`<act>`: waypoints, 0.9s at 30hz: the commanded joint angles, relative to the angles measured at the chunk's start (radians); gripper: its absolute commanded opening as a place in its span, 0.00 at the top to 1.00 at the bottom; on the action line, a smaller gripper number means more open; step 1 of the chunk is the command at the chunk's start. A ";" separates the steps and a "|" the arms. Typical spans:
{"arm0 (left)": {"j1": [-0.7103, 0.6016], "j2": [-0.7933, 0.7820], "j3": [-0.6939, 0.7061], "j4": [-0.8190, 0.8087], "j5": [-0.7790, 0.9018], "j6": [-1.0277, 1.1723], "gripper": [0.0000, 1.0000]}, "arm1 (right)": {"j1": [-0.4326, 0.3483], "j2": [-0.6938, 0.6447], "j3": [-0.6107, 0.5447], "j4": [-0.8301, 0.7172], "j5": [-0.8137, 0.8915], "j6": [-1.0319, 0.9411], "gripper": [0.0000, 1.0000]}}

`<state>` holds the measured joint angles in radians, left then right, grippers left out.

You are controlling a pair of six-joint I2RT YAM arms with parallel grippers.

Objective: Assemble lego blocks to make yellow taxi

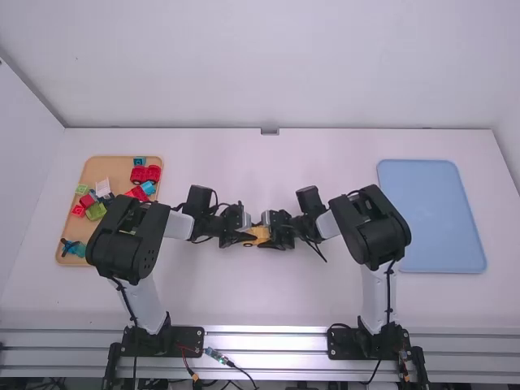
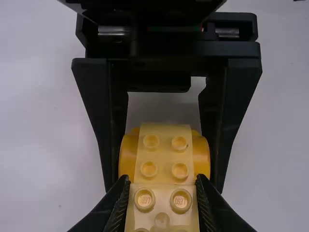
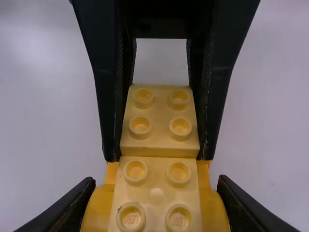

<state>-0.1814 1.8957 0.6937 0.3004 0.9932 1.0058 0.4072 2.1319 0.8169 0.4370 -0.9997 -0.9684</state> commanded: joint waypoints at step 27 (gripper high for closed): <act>0.019 -0.154 0.094 -0.290 0.015 0.044 0.78 | 0.005 0.007 0.014 -0.011 0.013 0.002 0.54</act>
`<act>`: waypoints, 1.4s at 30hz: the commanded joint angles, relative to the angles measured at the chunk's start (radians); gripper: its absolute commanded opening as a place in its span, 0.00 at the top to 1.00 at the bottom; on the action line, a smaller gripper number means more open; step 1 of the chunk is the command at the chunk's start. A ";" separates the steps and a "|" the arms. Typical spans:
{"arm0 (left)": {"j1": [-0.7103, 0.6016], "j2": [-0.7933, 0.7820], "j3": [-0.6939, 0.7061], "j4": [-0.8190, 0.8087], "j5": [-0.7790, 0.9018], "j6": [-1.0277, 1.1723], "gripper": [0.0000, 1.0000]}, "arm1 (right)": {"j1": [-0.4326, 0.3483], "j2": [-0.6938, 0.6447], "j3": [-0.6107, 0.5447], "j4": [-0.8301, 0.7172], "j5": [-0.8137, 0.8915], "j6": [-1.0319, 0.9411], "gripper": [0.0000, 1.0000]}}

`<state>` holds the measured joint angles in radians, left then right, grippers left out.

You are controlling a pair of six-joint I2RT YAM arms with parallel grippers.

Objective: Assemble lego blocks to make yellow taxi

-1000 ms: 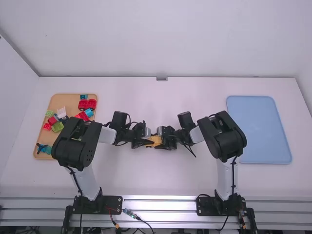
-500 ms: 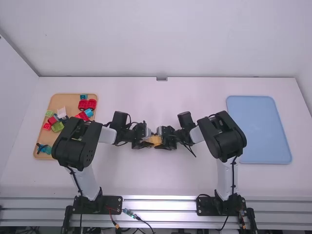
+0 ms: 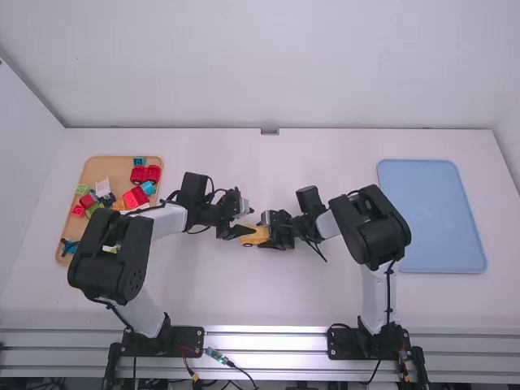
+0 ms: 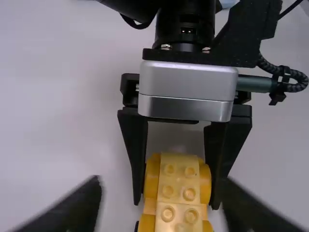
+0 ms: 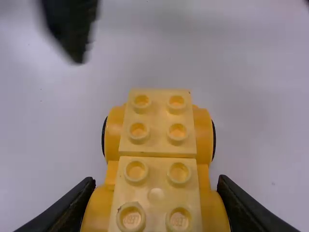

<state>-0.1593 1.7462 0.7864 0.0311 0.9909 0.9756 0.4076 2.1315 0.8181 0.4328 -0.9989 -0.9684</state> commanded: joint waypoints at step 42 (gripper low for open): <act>-0.011 0.268 -0.020 0.021 -0.129 0.063 0.98 | 0.005 0.007 0.014 0.009 0.005 0.021 0.55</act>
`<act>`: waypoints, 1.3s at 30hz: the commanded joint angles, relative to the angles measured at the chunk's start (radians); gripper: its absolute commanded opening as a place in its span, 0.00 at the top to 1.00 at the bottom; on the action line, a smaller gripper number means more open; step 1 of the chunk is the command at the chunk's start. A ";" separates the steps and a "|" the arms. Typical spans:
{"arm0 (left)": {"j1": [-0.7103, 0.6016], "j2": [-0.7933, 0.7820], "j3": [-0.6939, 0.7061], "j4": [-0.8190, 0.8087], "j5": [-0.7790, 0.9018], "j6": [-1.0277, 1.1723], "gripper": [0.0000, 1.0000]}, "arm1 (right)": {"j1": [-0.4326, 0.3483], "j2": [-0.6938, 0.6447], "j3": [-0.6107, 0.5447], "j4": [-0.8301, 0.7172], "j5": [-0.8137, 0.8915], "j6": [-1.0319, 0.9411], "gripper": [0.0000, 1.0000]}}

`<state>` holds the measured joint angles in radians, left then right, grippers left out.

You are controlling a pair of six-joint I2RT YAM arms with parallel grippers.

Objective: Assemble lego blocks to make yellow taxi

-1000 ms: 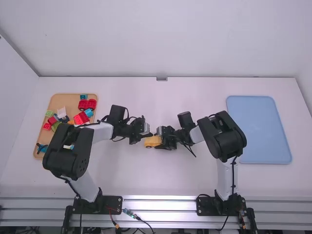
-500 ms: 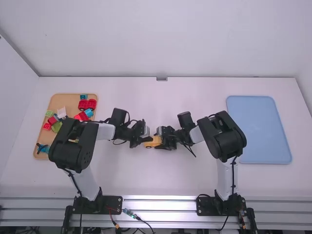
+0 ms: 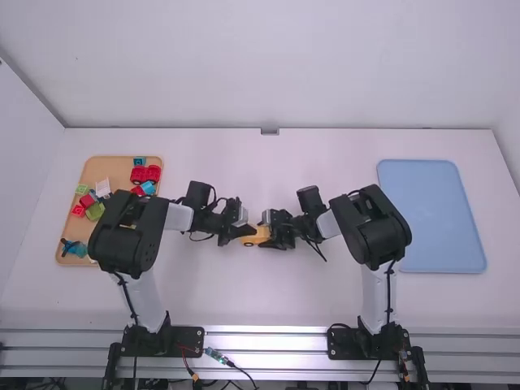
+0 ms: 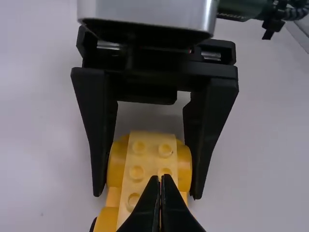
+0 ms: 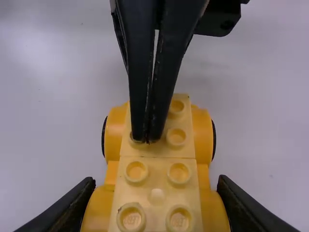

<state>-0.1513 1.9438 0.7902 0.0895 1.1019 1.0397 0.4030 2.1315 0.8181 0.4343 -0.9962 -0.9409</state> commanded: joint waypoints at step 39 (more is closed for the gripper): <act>0.018 -0.349 0.329 -0.389 -0.646 -0.291 0.01 | -0.038 -0.008 0.013 -0.027 0.064 0.053 0.01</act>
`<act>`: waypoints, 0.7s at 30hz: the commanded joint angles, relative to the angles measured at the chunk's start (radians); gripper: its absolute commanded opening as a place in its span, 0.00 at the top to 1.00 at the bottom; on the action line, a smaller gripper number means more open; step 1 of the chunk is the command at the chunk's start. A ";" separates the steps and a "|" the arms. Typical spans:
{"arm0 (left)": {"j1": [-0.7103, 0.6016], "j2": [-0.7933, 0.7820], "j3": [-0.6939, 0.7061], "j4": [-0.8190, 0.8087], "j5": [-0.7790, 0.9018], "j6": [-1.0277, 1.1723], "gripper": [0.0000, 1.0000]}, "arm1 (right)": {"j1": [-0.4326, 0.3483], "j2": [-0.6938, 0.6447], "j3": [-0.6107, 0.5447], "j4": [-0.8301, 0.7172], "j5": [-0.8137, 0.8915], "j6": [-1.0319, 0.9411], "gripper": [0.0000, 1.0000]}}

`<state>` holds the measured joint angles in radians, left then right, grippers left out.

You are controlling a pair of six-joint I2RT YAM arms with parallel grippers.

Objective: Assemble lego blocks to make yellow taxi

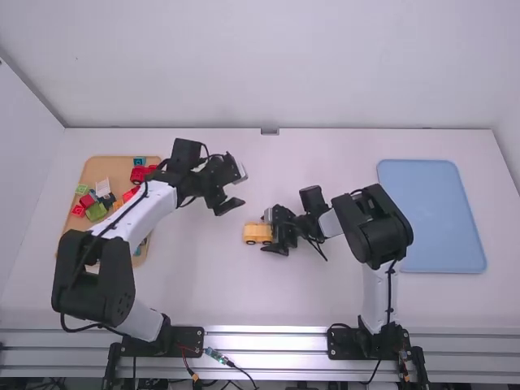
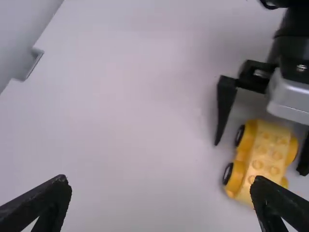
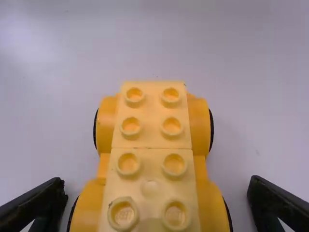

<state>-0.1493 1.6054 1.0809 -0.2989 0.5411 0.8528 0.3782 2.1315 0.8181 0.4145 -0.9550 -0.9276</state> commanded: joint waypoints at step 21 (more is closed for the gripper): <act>0.583 0.174 0.274 -0.241 -0.367 -0.805 0.01 | -0.094 -0.350 0.013 -0.422 0.380 0.040 0.01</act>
<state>0.4175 1.7145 1.3083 -0.5076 0.2531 0.1829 0.2745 1.7988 0.8253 -0.0040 -0.5995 -0.9028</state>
